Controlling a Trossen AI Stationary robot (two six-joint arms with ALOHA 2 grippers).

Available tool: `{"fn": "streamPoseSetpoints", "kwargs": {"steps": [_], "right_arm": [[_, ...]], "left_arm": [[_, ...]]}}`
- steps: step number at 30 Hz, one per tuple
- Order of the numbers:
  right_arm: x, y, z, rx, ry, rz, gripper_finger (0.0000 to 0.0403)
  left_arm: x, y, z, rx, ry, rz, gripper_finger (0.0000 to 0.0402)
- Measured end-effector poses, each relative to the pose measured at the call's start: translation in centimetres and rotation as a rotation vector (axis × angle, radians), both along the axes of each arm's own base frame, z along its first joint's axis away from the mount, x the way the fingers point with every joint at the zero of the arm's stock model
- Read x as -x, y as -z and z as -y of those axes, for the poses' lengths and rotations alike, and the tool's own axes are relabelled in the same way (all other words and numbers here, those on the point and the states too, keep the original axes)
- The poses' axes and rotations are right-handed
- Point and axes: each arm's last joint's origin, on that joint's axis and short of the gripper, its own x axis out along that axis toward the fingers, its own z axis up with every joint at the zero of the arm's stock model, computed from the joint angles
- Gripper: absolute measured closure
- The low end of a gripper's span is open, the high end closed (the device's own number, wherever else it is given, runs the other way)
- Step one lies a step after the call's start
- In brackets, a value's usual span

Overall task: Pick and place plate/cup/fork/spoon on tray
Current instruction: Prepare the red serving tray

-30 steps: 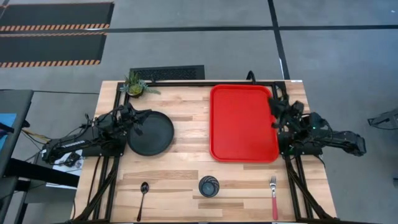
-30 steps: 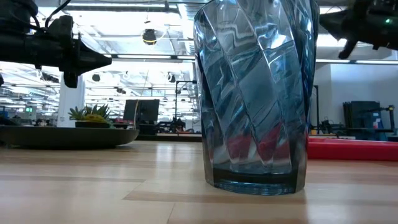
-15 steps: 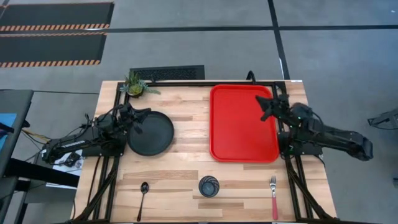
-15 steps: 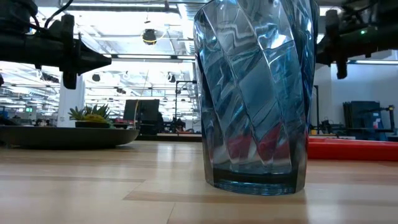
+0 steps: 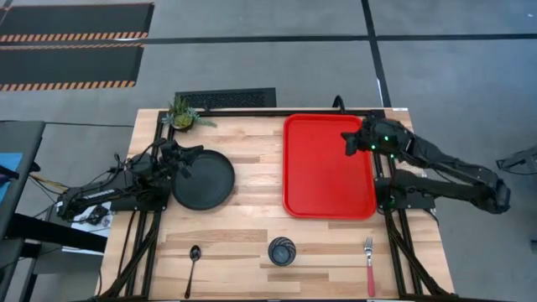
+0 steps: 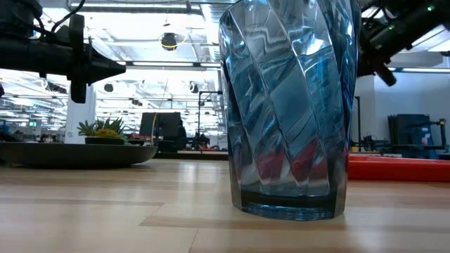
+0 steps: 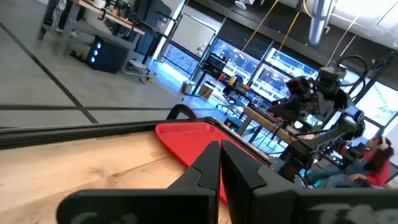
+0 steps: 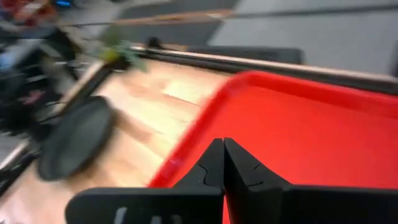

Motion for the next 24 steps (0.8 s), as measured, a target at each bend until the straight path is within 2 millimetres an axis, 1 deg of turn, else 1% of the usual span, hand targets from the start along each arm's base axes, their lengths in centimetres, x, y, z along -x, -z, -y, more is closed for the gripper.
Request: {"fn": "streamPoseSetpoints", "kwargs": {"steps": [3, 6, 8, 13, 16, 20, 24], "right_arm": [[0.6, -0.1, 1.0, -0.097, 0.098, -0.115, 0.039], [1.4, 0.3, 2.4, -0.195, 0.201, -0.231, 0.0387], [1.7, 1.0, 3.4, -0.256, 0.254, -0.287, 0.0377], [2.1, 3.3, 6.3, -0.392, 0.34, -0.401, 0.0337], [2.3, 4.5, 7.7, -0.463, 0.388, -0.454, 0.0312], [2.7, 6.0, 9.1, -0.54, 0.439, -0.502, 0.028], [3.1, 6.9, 9.7, -0.591, 0.449, -0.552, 0.0247]], "left_arm": [[0.0, 0.0, 0.0, -0.014, -0.001, -0.009, 0.0402], [0.0, 0.0, 0.0, -0.017, -0.002, -0.01, 0.0401], [0.0, 0.0, 0.0, -0.018, -0.002, -0.011, 0.0401], [0.0, 0.0, 0.0, -0.02, -0.003, -0.013, 0.0401], [0.0, 0.0, 0.0, -0.024, -0.003, -0.015, 0.0401], [0.0, 0.0, 0.0, -0.024, -0.004, -0.016, 0.0402], [0.0, 0.0, 0.0, -0.024, -0.004, -0.016, 0.0401]]}}
